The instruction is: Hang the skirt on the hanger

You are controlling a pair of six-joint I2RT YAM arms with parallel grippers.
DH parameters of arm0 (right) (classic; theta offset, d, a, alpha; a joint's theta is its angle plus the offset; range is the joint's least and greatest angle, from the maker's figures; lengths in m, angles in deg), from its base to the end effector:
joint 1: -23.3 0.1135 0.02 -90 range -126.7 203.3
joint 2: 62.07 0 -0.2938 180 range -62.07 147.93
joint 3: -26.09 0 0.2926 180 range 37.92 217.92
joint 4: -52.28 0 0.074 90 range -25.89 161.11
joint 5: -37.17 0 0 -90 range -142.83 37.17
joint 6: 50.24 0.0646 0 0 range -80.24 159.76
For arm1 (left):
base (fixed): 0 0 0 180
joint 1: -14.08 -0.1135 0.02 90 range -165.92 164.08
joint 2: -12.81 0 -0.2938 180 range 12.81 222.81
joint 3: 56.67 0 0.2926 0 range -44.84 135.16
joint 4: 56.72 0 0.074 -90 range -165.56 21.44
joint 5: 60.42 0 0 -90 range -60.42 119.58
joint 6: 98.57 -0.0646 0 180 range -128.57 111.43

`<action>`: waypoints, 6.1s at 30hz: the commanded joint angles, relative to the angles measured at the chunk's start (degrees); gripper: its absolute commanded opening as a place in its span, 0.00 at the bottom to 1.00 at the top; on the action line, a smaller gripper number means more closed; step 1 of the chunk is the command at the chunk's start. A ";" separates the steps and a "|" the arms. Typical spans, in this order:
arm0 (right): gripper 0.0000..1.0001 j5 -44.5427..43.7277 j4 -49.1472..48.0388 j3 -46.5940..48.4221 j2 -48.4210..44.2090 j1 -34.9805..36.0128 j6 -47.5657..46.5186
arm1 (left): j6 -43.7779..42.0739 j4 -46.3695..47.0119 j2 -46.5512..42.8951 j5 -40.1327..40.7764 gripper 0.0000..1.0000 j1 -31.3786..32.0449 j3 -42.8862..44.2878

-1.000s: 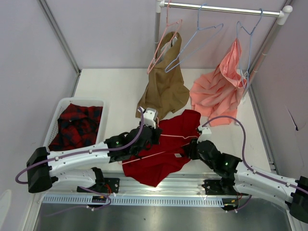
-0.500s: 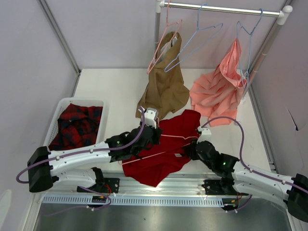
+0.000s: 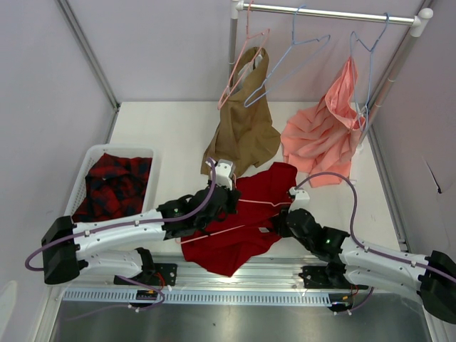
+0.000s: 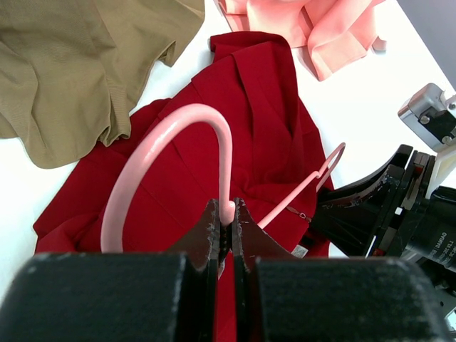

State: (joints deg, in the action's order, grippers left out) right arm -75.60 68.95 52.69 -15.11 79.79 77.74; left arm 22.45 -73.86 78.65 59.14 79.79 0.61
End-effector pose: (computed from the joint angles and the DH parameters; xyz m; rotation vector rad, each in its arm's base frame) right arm 0.1315 0.1533 0.1460 -0.1355 2.1995 0.5023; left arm 0.1551 -0.2662 0.2816 0.2765 1.9848 -0.5821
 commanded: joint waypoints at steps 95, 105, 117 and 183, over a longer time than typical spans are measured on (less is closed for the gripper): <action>0.43 -5.46 -10.18 0.44 6.91 -1.11 -1.94 | 1.32 0.38 -0.19 -3.46 0.00 -3.13 4.82; 0.19 -2.99 -14.95 0.26 14.12 -1.29 -0.71 | 1.67 0.55 0.43 -3.72 0.00 -3.13 4.73; 0.00 -0.45 6.05 4.31 -10.82 -5.15 2.01 | 1.93 0.46 -1.33 -3.37 0.00 -3.31 3.59; 0.00 66.80 7.81 13.45 7.53 -67.92 -4.22 | -8.09 10.57 -7.66 -2.58 0.00 0.73 -9.85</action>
State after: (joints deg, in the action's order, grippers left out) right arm -4.69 78.17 64.16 -8.53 12.23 75.77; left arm 19.76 -59.61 71.40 54.75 79.00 -9.62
